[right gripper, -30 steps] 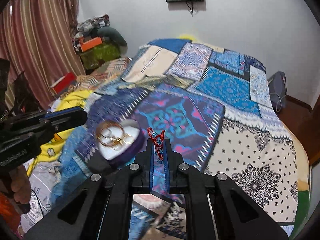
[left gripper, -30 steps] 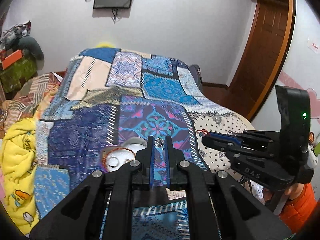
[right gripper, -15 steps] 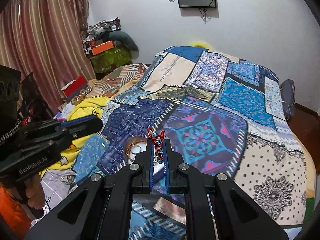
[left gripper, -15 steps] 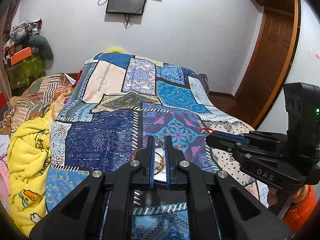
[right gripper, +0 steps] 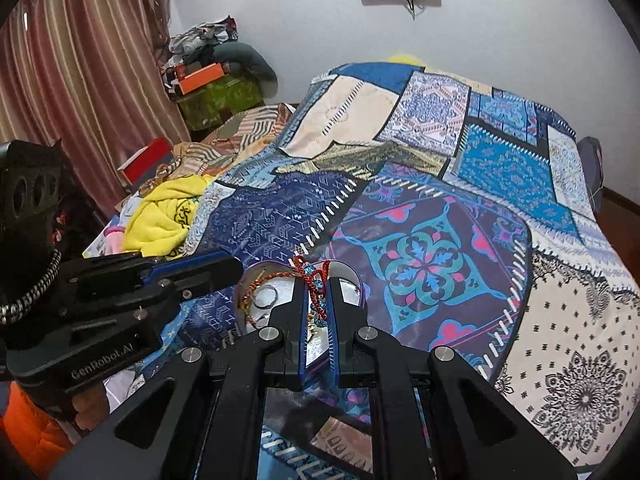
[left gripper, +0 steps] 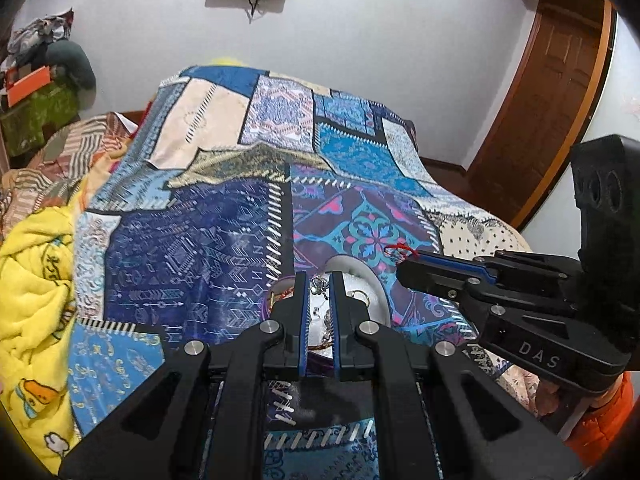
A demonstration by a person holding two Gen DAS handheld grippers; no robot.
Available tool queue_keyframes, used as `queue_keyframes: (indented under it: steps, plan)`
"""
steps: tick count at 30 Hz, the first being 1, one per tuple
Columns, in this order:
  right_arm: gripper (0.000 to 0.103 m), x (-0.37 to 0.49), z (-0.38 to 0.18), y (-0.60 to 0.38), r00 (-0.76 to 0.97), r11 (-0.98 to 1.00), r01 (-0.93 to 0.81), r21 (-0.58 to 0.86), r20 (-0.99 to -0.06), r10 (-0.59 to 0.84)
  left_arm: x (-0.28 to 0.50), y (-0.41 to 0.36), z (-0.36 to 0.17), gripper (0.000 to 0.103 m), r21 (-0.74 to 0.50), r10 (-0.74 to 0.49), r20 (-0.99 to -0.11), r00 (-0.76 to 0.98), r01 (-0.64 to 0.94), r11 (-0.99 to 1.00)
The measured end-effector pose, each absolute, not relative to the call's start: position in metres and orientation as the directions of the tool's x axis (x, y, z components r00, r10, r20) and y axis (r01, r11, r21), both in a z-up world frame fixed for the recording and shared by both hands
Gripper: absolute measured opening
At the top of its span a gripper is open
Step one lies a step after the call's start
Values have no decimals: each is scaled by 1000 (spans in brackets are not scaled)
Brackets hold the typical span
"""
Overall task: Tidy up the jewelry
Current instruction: 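Lower the red-string keyring and silver charm into the heart tin and open both tools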
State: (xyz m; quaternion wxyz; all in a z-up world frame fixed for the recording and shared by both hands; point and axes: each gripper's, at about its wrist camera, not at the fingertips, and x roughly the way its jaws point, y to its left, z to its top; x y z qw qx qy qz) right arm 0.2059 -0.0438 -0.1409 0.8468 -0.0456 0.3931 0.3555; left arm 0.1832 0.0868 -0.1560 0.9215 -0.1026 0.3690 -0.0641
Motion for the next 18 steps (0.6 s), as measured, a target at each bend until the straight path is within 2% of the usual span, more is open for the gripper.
queue_keyframes:
  steps: [10, 18]
  plan:
    - [8, 216, -157, -38, 406, 736, -641, 218, -717, 566, 197, 85, -178, 8, -238, -210, -703, 679, 53, 970]
    - [8, 220, -164, -27, 379, 721, -656, 224, -728, 571, 194, 91, -178, 8, -212, -174, -709, 683, 29, 977]
